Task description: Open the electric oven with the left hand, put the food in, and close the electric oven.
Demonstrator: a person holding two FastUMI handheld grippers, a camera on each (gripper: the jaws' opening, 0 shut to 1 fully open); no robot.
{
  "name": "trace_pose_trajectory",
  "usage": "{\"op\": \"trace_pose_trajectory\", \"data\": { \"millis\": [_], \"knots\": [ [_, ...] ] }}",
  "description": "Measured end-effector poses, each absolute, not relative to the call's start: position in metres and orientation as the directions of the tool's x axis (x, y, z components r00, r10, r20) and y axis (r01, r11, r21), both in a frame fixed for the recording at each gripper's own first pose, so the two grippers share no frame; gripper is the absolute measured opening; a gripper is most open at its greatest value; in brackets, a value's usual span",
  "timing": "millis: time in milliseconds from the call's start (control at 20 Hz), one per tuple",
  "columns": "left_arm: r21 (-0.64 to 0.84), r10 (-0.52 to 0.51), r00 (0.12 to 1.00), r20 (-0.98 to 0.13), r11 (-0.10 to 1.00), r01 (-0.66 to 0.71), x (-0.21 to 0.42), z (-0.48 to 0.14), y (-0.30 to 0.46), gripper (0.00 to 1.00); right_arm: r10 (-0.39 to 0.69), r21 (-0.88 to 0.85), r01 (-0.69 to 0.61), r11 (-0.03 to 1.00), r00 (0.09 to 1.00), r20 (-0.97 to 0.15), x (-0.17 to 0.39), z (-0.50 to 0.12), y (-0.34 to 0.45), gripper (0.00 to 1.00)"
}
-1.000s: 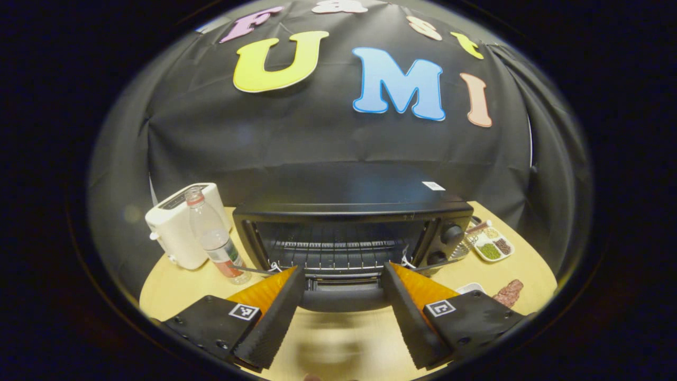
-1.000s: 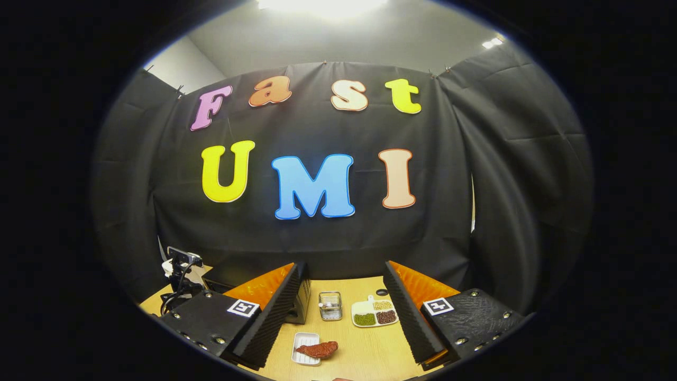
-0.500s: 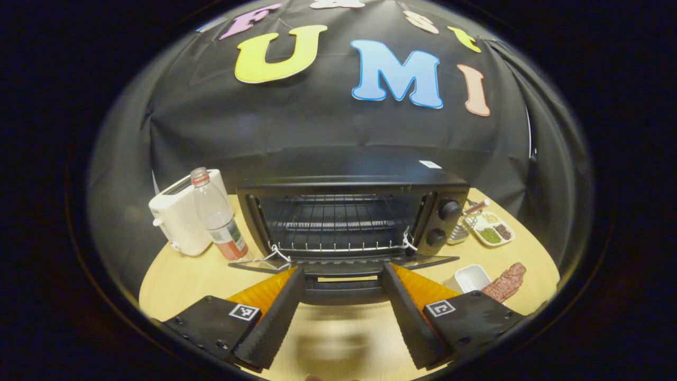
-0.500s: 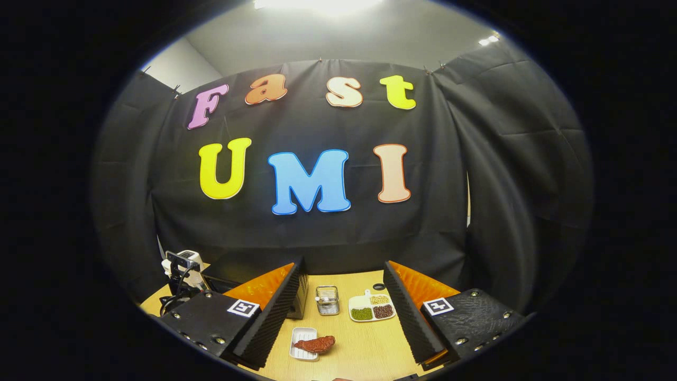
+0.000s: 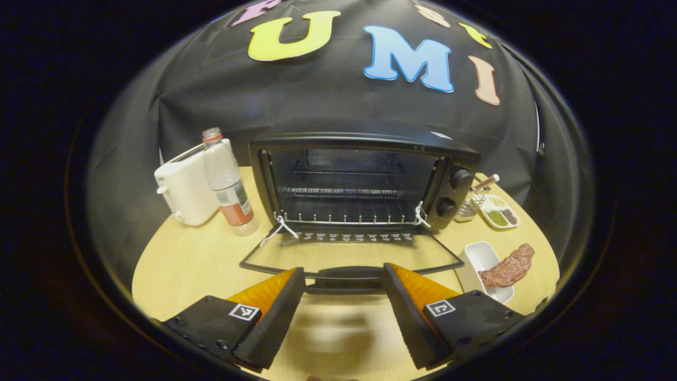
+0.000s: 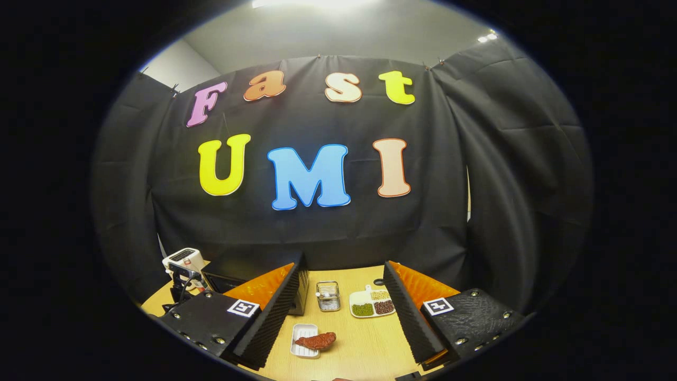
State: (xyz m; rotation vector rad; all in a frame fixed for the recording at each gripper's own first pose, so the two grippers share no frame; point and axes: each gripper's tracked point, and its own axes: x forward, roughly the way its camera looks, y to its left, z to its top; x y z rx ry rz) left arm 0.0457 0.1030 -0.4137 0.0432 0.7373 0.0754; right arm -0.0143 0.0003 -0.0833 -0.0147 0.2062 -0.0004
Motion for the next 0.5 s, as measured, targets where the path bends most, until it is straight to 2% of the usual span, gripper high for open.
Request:
{"op": "trace_pose_trajectory", "data": {
  "millis": [400, 450, 500],
  "knots": [
    [0.104, 0.038, 0.914, -0.404, 0.995, 0.005, 0.074, -0.263, 0.079, 1.0, 0.004, 0.065, 0.014, 0.998, 0.963, -0.271, -0.002, -0.112, -0.013, 0.97],
    [0.099, 0.027, 0.929, -0.37, 0.995, 0.01, 0.074, -0.243, 0.074, 0.98, 0.007, 0.08, 0.016, 0.997, 0.957, -0.288, 0.001, -0.12, -0.016, 0.97],
    [0.094, 0.019, 0.943, -0.331, 0.995, 0.013, 0.075, -0.219, 0.069, 1.0, 0.011, 0.098, 0.021, 0.995, 0.948, -0.318, 0.005, -0.13, -0.02, 0.97]
  ]
}}
